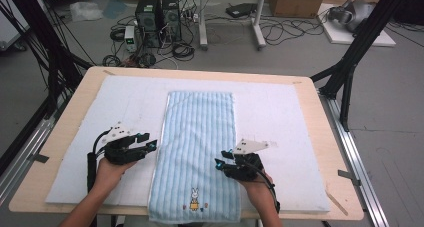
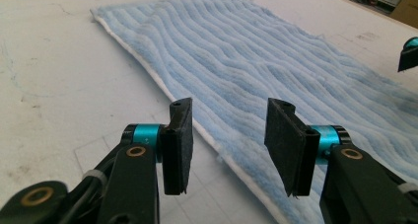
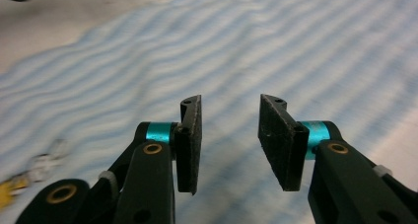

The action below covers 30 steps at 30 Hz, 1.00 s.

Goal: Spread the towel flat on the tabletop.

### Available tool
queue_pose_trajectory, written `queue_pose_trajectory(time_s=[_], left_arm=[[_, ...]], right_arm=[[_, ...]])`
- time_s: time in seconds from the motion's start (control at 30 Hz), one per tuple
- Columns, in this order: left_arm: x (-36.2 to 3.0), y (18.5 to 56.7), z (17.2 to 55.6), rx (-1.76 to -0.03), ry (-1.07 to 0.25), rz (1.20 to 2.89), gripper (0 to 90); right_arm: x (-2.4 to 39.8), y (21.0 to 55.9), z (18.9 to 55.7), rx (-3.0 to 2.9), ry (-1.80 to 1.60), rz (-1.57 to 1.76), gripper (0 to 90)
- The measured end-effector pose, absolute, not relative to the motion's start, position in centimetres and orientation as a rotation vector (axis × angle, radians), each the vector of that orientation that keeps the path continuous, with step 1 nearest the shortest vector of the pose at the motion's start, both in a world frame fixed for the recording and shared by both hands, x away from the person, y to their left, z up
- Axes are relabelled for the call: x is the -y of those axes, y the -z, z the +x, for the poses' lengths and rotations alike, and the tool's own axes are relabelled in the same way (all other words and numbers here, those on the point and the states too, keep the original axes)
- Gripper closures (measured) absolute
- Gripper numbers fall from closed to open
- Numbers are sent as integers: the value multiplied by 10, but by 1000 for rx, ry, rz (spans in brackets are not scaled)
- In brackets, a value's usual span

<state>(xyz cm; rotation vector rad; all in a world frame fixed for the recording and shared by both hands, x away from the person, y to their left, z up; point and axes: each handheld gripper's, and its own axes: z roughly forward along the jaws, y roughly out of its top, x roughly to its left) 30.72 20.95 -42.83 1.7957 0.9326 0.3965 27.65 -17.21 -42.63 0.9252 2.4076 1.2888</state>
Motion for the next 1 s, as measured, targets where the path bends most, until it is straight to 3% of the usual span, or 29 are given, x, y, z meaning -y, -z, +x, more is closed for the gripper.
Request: queue_pose_trajectory(time_s=[0.33, 0.6, 0.67, 0.77, 0.83, 1.0], left_arm=[[-205, 429, 333, -947, -396, 1785, 556], [-184, 439, 338, -954, -361, 1912, 647], [-181, 441, 338, -952, -347, 1939, 645], [-177, 445, 337, -954, -352, 1971, 635], [-176, 449, 337, -976, -345, 1987, 635], [-174, 451, 336, -981, -386, 2021, 689]], right_arm=[[182, 443, 307, -2481, -1080, 1015, 708], [185, 442, 307, -2576, -1089, 950, 721], [184, 441, 305, -2580, -1081, 932, 692], [187, 439, 305, -2544, -1111, 961, 552], [193, 437, 306, -2458, -1158, 1031, 533], [201, 435, 311, -2368, -1094, 1077, 652]])
